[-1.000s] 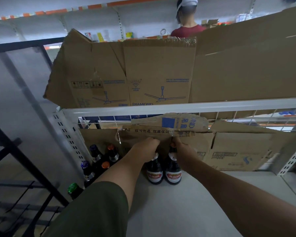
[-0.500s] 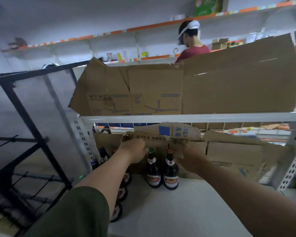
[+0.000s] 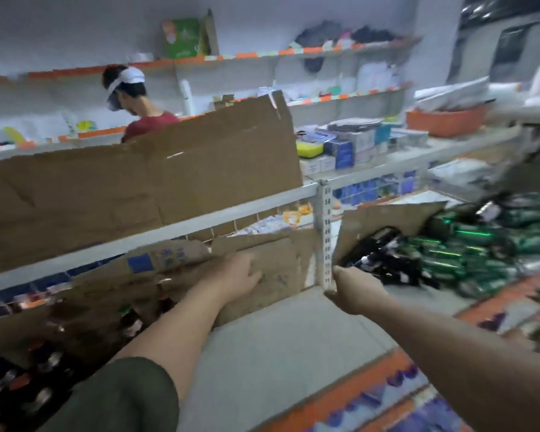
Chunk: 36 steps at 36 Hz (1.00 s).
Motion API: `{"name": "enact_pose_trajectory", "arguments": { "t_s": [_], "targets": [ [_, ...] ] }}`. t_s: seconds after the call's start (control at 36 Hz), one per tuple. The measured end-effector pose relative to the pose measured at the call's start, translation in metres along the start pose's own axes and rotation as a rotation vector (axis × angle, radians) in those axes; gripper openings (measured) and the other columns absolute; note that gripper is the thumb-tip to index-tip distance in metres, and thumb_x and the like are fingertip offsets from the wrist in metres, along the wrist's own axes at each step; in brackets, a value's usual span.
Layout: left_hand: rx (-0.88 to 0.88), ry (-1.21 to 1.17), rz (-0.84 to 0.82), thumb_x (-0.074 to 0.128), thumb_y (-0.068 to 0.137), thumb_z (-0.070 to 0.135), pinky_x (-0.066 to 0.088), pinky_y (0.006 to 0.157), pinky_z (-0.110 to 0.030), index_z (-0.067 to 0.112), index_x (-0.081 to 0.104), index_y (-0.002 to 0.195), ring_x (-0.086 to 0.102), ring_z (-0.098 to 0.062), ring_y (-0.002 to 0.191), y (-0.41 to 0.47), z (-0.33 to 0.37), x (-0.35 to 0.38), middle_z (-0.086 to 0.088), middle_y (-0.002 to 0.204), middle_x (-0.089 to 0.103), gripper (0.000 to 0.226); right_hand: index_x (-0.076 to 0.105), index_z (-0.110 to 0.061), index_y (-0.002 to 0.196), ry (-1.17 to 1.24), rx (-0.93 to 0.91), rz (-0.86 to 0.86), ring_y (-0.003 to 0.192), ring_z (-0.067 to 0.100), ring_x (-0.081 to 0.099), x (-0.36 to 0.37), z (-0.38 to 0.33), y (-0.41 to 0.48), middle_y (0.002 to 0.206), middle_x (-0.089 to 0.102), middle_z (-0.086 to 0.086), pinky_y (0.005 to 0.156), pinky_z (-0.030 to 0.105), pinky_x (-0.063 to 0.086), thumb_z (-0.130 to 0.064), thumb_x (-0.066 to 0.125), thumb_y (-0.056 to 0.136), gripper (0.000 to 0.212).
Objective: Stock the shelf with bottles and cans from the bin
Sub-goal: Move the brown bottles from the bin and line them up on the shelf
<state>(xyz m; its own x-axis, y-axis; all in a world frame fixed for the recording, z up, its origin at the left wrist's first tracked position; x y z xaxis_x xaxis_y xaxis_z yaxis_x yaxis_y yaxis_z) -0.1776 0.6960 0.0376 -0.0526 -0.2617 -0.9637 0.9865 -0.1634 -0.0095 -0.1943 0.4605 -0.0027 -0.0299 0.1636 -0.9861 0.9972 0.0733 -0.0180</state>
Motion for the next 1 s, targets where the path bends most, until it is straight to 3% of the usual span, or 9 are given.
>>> {"name": "enact_pose_trajectory", "arguments": {
  "t_s": [0.06, 0.11, 0.25, 0.39, 0.44, 0.53, 0.58, 0.83, 1.0],
  "targets": [
    [0.096, 0.062, -0.011, 0.05, 0.102, 0.044, 0.038, 0.064, -0.032, 0.023, 0.052, 0.08, 0.06, -0.022, 0.083, 0.011, 0.054, 0.017, -0.001, 0.091, 0.065, 0.031, 0.052, -0.016, 0.114, -0.008, 0.103, 0.016, 0.113, 0.03, 0.06, -0.01, 0.05, -0.018, 0.118, 0.062, 0.006, 0.085, 0.04, 0.049, -0.05, 0.055, 0.092, 0.04],
    [0.164, 0.129, -0.012, 0.042, 0.104, 0.038, 0.037, 0.065, -0.034, 0.022, 0.046, 0.072, 0.06, -0.027, 0.085, 0.016, 0.103, 0.033, -0.005, 0.097, 0.067, 0.036, 0.05, -0.017, 0.109, 0.001, 0.178, 0.015, 0.107, 0.03, 0.061, -0.019, 0.093, -0.034, 0.114, 0.063, 0.006, 0.081, 0.038, 0.05, -0.051, 0.055, 0.091, 0.038],
    [0.285, 0.214, -0.045, 0.038, 0.102, 0.025, 0.053, 0.079, -0.04, 0.015, 0.056, 0.091, 0.064, -0.037, 0.098, 0.033, 0.201, 0.062, -0.01, 0.11, 0.068, 0.023, 0.045, -0.019, 0.097, 0.021, 0.279, 0.017, 0.09, 0.028, 0.059, -0.035, 0.18, -0.056, 0.097, 0.058, 0.004, 0.079, 0.04, 0.055, -0.05, 0.055, 0.089, 0.033],
    [0.312, 0.183, -0.107, 0.04, 0.103, 0.033, 0.051, 0.091, -0.039, 0.024, 0.055, 0.087, 0.065, -0.028, 0.104, 0.067, 0.262, 0.089, 0.0, 0.111, 0.072, 0.024, 0.048, -0.02, 0.114, 0.041, 0.279, 0.017, 0.099, 0.029, 0.061, -0.042, 0.247, -0.052, 0.111, 0.062, 0.005, 0.083, 0.042, 0.055, -0.051, 0.055, 0.09, 0.04],
    [0.283, 0.205, -0.156, 0.043, 0.104, 0.046, 0.045, 0.093, -0.039, 0.03, 0.057, 0.102, 0.062, -0.026, 0.115, 0.081, 0.277, 0.103, 0.003, 0.121, 0.068, 0.022, 0.047, -0.019, 0.118, 0.024, 0.264, -0.004, 0.101, 0.029, 0.06, -0.041, 0.272, -0.045, 0.114, 0.061, 0.006, 0.083, 0.042, 0.054, -0.051, 0.055, 0.091, 0.043],
    [0.212, 0.253, -0.244, 0.053, 0.1, 0.055, 0.039, 0.095, -0.04, 0.03, 0.047, 0.139, 0.055, -0.025, 0.129, 0.097, 0.292, 0.123, 0.003, 0.138, 0.06, 0.047, 0.046, -0.018, 0.125, 0.017, 0.244, -0.039, 0.106, 0.028, 0.06, -0.039, 0.312, -0.03, 0.119, 0.061, 0.006, 0.085, 0.041, 0.053, -0.051, 0.057, 0.09, 0.049],
    [0.174, 0.259, -0.23, 0.056, 0.096, 0.056, 0.04, 0.1, -0.043, 0.03, 0.041, 0.146, 0.053, -0.027, 0.131, 0.11, 0.301, 0.13, 0.002, 0.142, 0.057, 0.058, 0.046, -0.017, 0.125, 0.019, 0.225, -0.052, 0.108, 0.028, 0.06, -0.042, 0.334, -0.018, 0.122, 0.061, 0.007, 0.086, 0.04, 0.053, -0.048, 0.059, 0.09, 0.049],
    [-0.024, 0.212, -0.226, 0.059, 0.093, 0.056, 0.047, 0.103, -0.045, 0.019, 0.044, 0.143, 0.052, -0.029, 0.129, 0.15, 0.289, 0.158, -0.007, 0.141, 0.052, 0.065, 0.046, -0.018, 0.129, 0.06, 0.082, -0.165, 0.109, 0.027, 0.06, -0.016, 0.343, 0.054, 0.124, 0.061, 0.005, 0.089, 0.041, 0.054, -0.04, 0.058, 0.084, 0.051],
    [-0.061, 0.162, -0.262, 0.065, 0.091, 0.045, 0.048, 0.094, -0.035, 0.017, 0.054, 0.131, 0.058, -0.029, 0.121, 0.19, 0.267, 0.165, -0.009, 0.131, 0.061, 0.05, 0.047, -0.017, 0.127, 0.07, 0.045, -0.23, 0.102, 0.029, 0.062, 0.011, 0.327, 0.1, 0.117, 0.062, 0.007, 0.08, 0.037, 0.054, -0.038, 0.065, 0.084, 0.051]
  ]
}}
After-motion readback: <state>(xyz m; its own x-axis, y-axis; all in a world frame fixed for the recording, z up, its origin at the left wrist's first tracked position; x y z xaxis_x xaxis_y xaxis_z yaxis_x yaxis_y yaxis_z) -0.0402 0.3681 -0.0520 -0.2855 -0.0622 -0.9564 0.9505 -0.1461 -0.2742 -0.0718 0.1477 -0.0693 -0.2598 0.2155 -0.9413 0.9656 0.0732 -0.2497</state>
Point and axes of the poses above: each hand's wrist, its own y-axis towards the middle knuckle, its own x-axis out of the palm, z = x × y, the point moved 9 cm from there along y, towards the middle knuckle
